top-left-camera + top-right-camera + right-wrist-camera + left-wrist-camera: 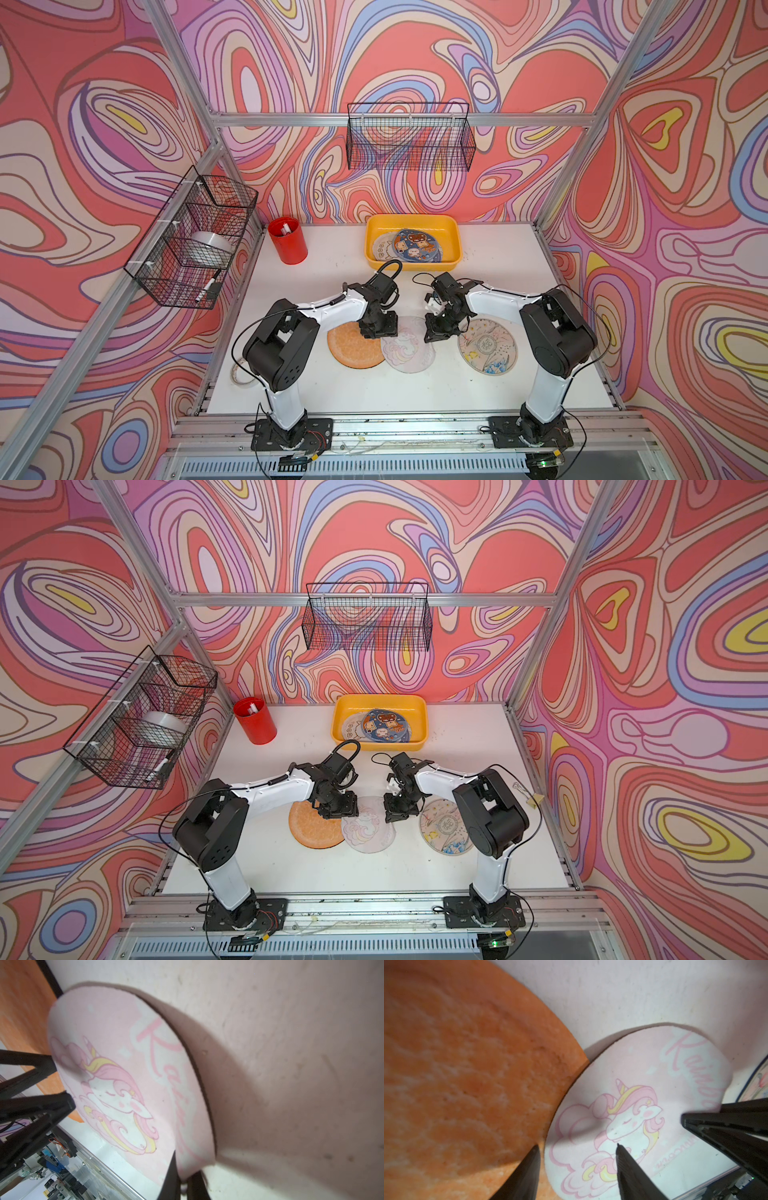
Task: Put the coasters into the storage box
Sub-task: Pick up the coaster from the coaster, then place the coaster in the storage box.
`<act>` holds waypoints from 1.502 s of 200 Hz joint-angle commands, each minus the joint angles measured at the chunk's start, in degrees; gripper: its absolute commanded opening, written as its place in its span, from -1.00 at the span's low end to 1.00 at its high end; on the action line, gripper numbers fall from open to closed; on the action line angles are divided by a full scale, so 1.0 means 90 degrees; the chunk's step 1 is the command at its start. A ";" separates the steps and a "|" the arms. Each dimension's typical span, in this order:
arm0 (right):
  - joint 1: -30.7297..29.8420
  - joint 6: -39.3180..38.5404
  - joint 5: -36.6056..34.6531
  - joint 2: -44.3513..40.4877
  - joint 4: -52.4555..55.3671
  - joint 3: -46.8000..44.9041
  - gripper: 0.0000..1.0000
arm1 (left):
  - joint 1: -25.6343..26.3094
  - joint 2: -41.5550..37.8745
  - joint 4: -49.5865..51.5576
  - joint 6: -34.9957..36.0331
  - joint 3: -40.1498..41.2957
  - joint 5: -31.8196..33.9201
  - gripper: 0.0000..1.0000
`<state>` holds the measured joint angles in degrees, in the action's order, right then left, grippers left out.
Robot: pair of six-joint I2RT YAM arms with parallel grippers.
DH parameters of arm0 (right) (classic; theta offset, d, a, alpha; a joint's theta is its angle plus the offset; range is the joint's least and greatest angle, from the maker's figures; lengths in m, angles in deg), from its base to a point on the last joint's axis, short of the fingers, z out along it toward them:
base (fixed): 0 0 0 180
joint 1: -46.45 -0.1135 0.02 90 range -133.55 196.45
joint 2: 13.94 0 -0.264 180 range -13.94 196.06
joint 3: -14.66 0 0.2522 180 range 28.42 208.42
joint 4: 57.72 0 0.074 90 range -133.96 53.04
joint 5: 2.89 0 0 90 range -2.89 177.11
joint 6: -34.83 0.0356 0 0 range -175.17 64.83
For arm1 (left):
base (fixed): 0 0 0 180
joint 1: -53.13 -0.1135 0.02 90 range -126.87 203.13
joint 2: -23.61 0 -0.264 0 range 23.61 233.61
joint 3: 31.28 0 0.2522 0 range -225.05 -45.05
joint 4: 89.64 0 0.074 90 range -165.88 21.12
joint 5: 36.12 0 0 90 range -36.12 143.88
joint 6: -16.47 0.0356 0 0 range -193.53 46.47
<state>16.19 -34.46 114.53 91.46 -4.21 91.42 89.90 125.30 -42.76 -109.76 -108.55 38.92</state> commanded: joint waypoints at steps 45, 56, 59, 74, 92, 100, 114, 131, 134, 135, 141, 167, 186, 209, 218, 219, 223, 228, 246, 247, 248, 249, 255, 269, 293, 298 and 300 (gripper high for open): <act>-0.0039 -0.0521 0.0068 -0.0695 0.1061 0.1257 -1.00 | -0.0344 -0.1011 -0.0165 -0.0354 0.0331 0.0094 0.63; -0.0036 -0.0604 0.0078 -0.0707 0.1212 0.1582 -1.00 | -0.0462 -0.1197 -0.0268 -0.0398 0.0448 0.0035 0.71; -0.0036 -0.0629 0.0078 -0.0706 0.1254 0.1671 -1.00 | -0.0497 -0.1236 -0.0301 -0.0406 0.0484 0.0025 0.74; -0.0036 -0.0724 0.0046 -0.0656 0.1455 0.2149 -1.00 | -0.0657 -0.1460 -0.0388 -0.0438 0.0643 -0.0007 0.81; -0.0037 -0.0885 0.0020 -0.0486 0.1680 0.2739 -1.00 | -0.0815 -0.1665 -0.0391 -0.0402 0.0761 -0.0010 0.88; -0.0037 -0.0961 -0.0002 -0.0468 0.1766 0.2998 -1.00 | -0.0880 -0.1730 -0.0354 -0.0373 0.0803 0.0002 0.89; -0.0043 -0.1080 -0.0046 -0.0156 0.1867 0.3422 -1.00 | -0.0953 -0.1829 -0.0288 -0.0331 0.0876 0.0039 0.92; -0.0037 -0.1183 -0.0136 0.0045 0.1927 0.3929 -1.00 | -0.1028 -0.1945 -0.0263 -0.0347 0.0994 0.0060 0.95; -0.0041 -0.1196 -0.0157 0.0089 0.1936 0.4024 -1.00 | -0.1030 -0.1968 -0.0259 -0.0348 0.1015 0.0068 0.96; -0.0044 -0.1202 -0.0166 0.0097 0.1943 0.4054 -1.00 | -0.1035 -0.1975 -0.0261 -0.0354 0.1023 0.0069 0.96; -0.0037 -0.1222 -0.0234 0.0192 0.1964 0.4221 -1.00 | -0.1044 -0.2022 -0.0267 -0.0367 0.1070 0.0080 0.96; -0.0042 -0.1256 -0.0417 0.0674 0.1906 0.5088 -1.00 | -0.1058 -0.2181 -0.0320 -0.0435 0.1265 0.0150 0.99; -0.0026 -0.1246 -0.0516 0.1130 0.1828 0.5818 -1.00 | -0.1070 -0.2269 -0.0357 -0.0505 0.1381 0.0180 1.00; -0.0012 -0.1271 -0.0698 0.1764 0.1649 0.6700 -1.00 | -0.1073 -0.2334 -0.0366 -0.0554 0.1469 0.0191 1.00; 0.0020 -0.1285 -0.0761 0.2045 0.1638 0.7092 -1.00 | -0.1069 -0.2344 -0.0365 -0.0564 0.1489 0.0194 1.00; 0.0021 -0.1285 -0.0766 0.2076 0.1633 0.7141 -1.00 | -0.1074 -0.2344 -0.0362 -0.0564 0.1485 0.0191 1.00; 0.0040 -0.1284 -0.0786 0.2190 0.1606 0.7301 -1.00 | -0.1074 -0.2344 -0.0352 -0.0565 0.1489 0.0213 1.00; 0.0070 -0.1270 -0.0799 0.2350 0.1571 0.7469 -1.00 | -0.1078 -0.2344 -0.0344 -0.0566 0.1486 0.0218 1.00; 0.0180 -0.1201 -0.0846 0.2792 0.1403 0.7973 -1.00 | -0.1071 -0.2351 -0.0320 -0.0584 0.1499 0.0242 1.00; 0.0184 -0.1199 -0.0848 0.2816 0.1389 0.7996 -1.00 | -0.1079 -0.2352 -0.0321 -0.0584 0.1495 0.0239 1.00; 0.0191 -0.1193 -0.0853 0.2837 0.1382 0.8008 -1.00 | -0.1079 -0.2353 -0.0316 -0.0584 0.1497 0.0243 1.00; 0.0205 -0.1186 -0.0856 0.2863 0.1368 0.8033 -1.00 | -0.1079 -0.2353 -0.0314 -0.0584 0.1498 0.0245 1.00; 0.0242 -0.1129 -0.0894 0.2981 0.1279 0.8148 -1.00 | -0.1083 -0.2344 -0.0321 -0.0593 0.1499 0.0245 1.00; 0.0342 -0.1017 -0.0974 0.3191 0.1012 0.8286 -1.00 | -0.1080 -0.2334 -0.0297 -0.0584 0.1486 0.0250 1.00; 0.0562 -0.0788 -0.1102 0.3476 0.0559 0.8324 -1.00 | -0.1083 -0.2314 -0.0229 -0.0555 0.1461 0.0250 1.00; 0.0621 -0.0739 -0.1113 0.3520 0.0473 0.8306 -1.00 | -0.1082 -0.2305 -0.0216 -0.0547 0.1460 0.0246 1.00; 0.0643 -0.0719 -0.1118 0.3537 0.0439 0.8303 -1.00 | -0.1086 -0.2305 -0.0214 -0.0546 0.1456 0.0246 1.00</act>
<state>19.62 -43.44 106.49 121.08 5.16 164.76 80.50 105.36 -45.77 -114.26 -95.70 40.25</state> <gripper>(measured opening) 0.067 0.999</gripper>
